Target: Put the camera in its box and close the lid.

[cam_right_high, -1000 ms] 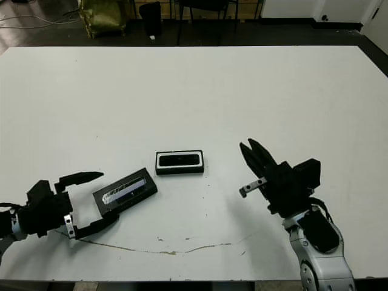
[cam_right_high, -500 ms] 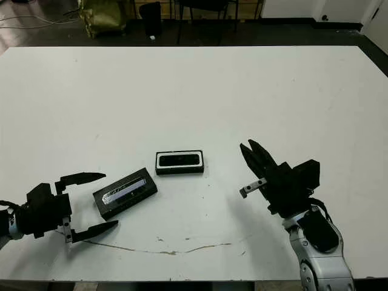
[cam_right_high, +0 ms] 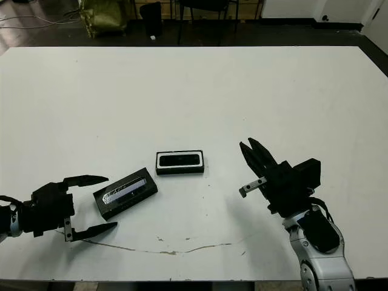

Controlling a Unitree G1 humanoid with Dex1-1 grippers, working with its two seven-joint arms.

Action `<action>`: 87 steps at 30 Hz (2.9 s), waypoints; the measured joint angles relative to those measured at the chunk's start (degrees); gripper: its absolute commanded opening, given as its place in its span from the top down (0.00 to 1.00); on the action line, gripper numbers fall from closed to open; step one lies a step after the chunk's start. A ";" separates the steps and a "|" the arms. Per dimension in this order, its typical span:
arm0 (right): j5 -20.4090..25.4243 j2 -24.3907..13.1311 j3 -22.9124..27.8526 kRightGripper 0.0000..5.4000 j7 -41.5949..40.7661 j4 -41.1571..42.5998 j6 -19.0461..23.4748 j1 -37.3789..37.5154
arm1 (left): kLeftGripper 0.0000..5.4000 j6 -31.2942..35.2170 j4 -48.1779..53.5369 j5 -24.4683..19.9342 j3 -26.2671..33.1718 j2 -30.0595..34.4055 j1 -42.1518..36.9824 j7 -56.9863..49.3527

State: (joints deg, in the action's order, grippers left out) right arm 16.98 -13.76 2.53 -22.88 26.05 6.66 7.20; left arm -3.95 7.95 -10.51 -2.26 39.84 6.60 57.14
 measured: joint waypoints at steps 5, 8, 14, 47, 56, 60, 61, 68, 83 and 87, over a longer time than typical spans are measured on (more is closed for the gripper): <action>0.00 0.00 0.00 1.00 -0.27 -0.03 -0.03 0.00 | 0.09 0.02 0.07 0.10 -0.02 0.00 0.00 -0.09; 0.00 0.00 0.00 1.00 -0.28 -0.03 -0.03 0.00 | 0.09 0.02 0.07 0.11 -0.03 0.00 0.00 -0.10; 0.00 0.00 0.00 1.00 -0.28 -0.03 -0.03 0.00 | 0.09 0.03 0.09 0.13 -0.03 0.01 0.00 -0.12; 0.05 0.02 0.02 1.00 0.55 0.83 1.14 0.04 | 0.45 18.27 0.16 -14.89 3.60 -10.55 2.51 -12.36; 0.05 0.03 0.02 1.00 -0.28 -1.28 -0.15 -0.08 | 0.63 24.10 5.38 -14.76 4.32 -10.39 3.60 -15.45; 0.04 0.03 0.03 1.00 -0.28 -1.28 -0.15 -0.07 | 0.63 24.64 5.24 -14.71 4.45 -10.17 3.32 -15.09; 0.02 0.03 0.02 1.00 -0.27 -1.28 -0.15 -0.07 | 0.63 25.11 5.46 -14.71 4.51 -10.05 3.26 -15.10; 0.36 0.04 0.03 1.00 -0.30 -1.28 -0.14 -0.05 | 0.63 30.42 8.50 -17.34 6.78 -9.44 3.61 -16.24; 0.46 0.14 0.01 1.00 -0.29 -1.46 -0.13 -0.05 | 0.63 26.39 10.36 -19.02 13.73 -10.14 -2.82 -18.48; 0.52 0.14 -0.01 1.00 -0.24 -1.29 -0.05 -0.05 | 0.63 25.71 10.15 -18.89 13.75 -10.05 -5.18 -18.49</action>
State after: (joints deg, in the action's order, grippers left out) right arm 17.51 -13.61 2.52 -23.12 24.76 6.61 7.15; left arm 21.75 18.10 -29.40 11.49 29.79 1.42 38.66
